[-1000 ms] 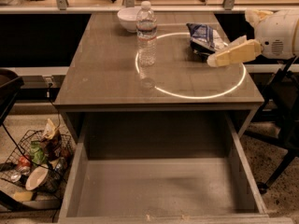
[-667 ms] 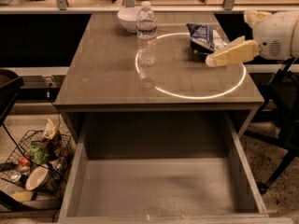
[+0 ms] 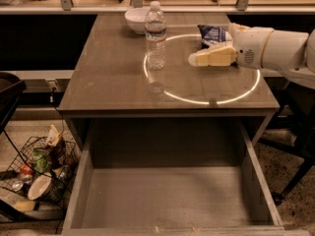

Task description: Place water bottle into top drawer

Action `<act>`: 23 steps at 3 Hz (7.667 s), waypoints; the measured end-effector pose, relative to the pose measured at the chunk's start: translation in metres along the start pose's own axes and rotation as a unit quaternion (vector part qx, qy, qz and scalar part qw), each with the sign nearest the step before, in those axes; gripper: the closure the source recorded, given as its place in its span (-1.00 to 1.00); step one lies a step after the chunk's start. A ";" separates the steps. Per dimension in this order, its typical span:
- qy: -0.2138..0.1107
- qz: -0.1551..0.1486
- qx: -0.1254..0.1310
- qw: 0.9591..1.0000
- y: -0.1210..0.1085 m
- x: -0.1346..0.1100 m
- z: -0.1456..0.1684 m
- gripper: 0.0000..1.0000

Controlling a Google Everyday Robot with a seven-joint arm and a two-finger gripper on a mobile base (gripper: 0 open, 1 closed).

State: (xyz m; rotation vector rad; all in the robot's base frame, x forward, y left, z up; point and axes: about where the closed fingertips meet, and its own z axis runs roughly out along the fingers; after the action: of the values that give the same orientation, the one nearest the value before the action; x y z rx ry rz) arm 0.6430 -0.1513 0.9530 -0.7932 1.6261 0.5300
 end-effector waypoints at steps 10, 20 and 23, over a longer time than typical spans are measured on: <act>-0.088 0.028 -0.098 0.991 0.031 -0.021 0.161 0.52; -0.014 -0.025 -0.090 0.995 0.144 0.074 -0.139 1.00; -0.023 0.022 -0.149 0.988 0.139 0.156 -0.097 1.00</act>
Offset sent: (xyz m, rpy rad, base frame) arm 0.0532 0.0690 -0.0287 0.0558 -0.0236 0.0402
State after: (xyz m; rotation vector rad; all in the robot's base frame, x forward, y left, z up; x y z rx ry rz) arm 0.4631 -0.1613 0.8094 -0.9588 1.5436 0.8306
